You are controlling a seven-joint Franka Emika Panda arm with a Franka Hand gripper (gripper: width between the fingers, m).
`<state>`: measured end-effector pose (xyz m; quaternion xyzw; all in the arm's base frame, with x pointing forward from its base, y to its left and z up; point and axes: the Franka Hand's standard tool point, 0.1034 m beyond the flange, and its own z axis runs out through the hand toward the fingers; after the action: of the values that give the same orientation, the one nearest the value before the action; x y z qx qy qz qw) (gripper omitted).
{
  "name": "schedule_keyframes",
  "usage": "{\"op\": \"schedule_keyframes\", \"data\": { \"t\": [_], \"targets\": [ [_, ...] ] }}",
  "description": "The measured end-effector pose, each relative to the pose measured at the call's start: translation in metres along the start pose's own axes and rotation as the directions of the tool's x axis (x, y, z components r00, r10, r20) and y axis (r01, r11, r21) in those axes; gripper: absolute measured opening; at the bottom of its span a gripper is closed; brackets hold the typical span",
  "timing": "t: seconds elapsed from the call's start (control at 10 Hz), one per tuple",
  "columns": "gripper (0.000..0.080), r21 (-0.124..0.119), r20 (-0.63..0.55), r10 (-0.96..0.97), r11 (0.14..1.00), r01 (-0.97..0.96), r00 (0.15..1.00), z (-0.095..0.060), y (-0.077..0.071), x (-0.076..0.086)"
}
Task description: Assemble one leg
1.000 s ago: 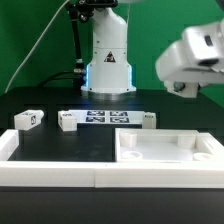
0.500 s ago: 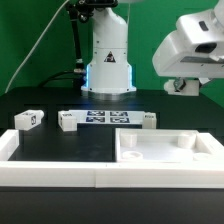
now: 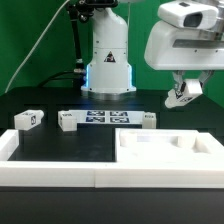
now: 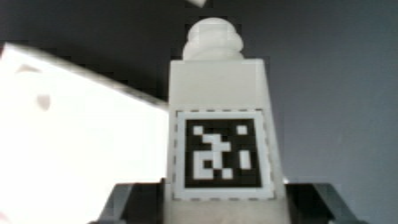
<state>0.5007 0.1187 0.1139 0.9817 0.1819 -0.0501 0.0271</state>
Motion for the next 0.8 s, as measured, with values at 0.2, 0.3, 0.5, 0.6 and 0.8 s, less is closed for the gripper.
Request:
{"op": "schedule_keyframes", "data": {
  "t": [0.2, 0.3, 0.5, 0.6, 0.8],
  "targets": [
    [0.0291, -0.006, -0.099, 0.009, 1.000, -0.010, 0.995, -0.014, 0.009, 0.007],
    [0.0291, -0.006, -0.222, 0.008, 1.000, -0.010, 0.975, -0.013, 0.008, 0.014],
    [0.0291, -0.004, -0.368, 0.010, 1.000, -0.012, 0.930, -0.010, 0.006, 0.013],
    [0.0291, -0.006, -0.470, 0.003, 1.000, -0.007, 0.883, -0.012, 0.006, 0.016],
    [0.0291, -0.018, -0.531, -0.013, 1.000, 0.003, 0.847, -0.006, 0.014, 0.014]
  ]
}}
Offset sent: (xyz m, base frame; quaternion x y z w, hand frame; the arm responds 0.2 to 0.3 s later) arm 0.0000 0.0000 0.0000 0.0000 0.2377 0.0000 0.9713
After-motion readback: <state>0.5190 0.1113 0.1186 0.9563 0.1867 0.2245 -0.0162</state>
